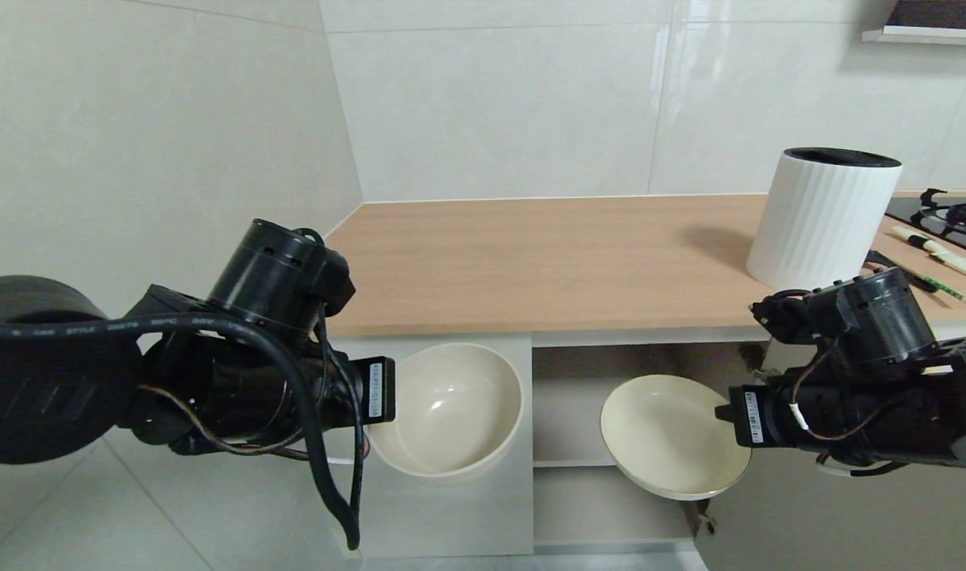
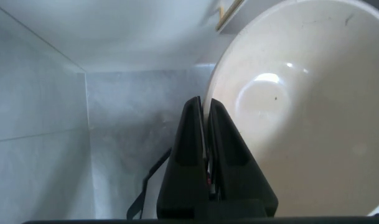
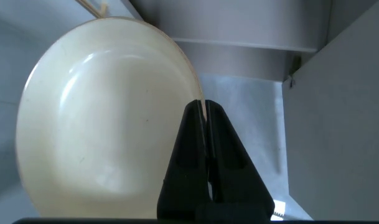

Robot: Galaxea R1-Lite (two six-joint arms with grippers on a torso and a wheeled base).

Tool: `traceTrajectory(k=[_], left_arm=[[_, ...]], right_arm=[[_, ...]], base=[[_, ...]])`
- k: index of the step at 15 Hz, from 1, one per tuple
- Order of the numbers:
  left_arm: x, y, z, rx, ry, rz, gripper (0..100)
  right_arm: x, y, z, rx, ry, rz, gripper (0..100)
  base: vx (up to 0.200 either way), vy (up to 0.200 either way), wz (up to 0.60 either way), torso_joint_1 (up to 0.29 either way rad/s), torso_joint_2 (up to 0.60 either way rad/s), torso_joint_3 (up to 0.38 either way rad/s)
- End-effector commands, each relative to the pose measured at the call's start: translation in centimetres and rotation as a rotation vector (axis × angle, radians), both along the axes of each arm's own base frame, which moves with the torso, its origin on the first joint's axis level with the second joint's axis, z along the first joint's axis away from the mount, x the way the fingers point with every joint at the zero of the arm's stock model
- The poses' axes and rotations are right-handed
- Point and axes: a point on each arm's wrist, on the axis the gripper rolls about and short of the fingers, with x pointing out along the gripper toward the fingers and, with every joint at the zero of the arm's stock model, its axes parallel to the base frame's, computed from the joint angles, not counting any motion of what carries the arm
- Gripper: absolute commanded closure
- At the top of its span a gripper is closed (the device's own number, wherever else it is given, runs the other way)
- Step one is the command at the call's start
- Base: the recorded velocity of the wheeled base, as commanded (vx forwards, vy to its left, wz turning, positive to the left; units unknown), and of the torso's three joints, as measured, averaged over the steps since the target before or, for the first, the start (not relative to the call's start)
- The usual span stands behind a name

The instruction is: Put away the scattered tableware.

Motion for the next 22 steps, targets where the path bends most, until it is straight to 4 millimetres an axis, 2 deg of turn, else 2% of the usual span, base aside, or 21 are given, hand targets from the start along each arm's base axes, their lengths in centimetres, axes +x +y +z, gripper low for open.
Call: traceTrajectory(k=[1,13,19,22], left_arm=[[0.0,0.0,-0.1,0.002,0.003,0.001,100],[0.3,-0.2,-0.5,0.012,0.016,-0.002,100],[0.3,-0.2,-0.5,0.011,0.014,-0.002,100],[0.3,-0.2,-0.5,0.012,0.014,-0.003,100]], right_arm=[[0.1,0.1,-0.1,-0.001,0.004,0.001,100],[0.6,0.3,-1.4,-0.015,0.027,0.001,100],[0.6,0.4,-1.4,-0.015,0.023,0.005,100],[1.1,0.7,-2.3,-0.047,0.046,0.026,100]], base=[[0.000,0.000,0.00,-0.173,0.49,0.320],[0.000,0.000,0.00,-0.104,0.45,0.339],[0.000,0.000,0.00,0.002,0.02,0.008],[0.000,0.000,0.00,-0.016,0.10,0.106]])
